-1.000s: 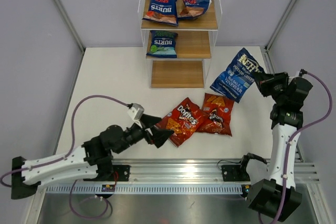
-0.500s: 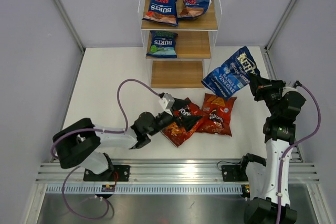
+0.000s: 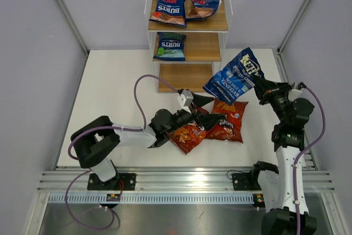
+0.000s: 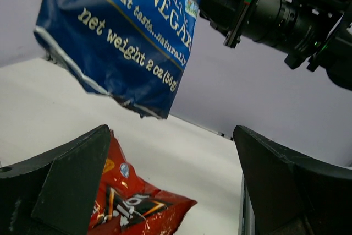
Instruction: Place and organize the chips bags onto the shelf
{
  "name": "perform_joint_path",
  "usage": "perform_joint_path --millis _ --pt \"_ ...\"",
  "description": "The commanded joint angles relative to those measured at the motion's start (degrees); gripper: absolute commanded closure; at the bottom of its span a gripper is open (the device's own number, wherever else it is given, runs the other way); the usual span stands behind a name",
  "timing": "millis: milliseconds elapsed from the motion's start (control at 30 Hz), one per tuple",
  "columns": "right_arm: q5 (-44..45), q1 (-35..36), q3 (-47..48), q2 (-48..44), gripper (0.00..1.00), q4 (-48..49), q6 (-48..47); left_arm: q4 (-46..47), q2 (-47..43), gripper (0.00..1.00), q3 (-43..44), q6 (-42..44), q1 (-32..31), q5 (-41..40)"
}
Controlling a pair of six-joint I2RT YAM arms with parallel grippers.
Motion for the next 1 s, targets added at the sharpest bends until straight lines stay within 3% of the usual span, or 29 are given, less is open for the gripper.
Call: perform_joint_path --millis 0,400,633,967 --pt "-2.6 1.1 0.9 -0.5 1.0 7.3 3.4 24.5 0.5 0.01 3.6 1.6 0.4 -0.3" --pt "-4.6 3.4 3.8 -1.9 1.0 12.4 7.5 24.5 -2.3 0.01 4.7 0.7 1.1 -0.7" --pt "-4.4 4.8 4.4 -2.5 1.0 15.2 11.4 24.5 -4.8 0.01 7.9 0.1 1.0 6.1" --pt "-3.0 6.3 7.5 -4.0 1.0 16.5 13.5 24.5 -5.0 0.01 13.7 -2.6 0.5 4.4"
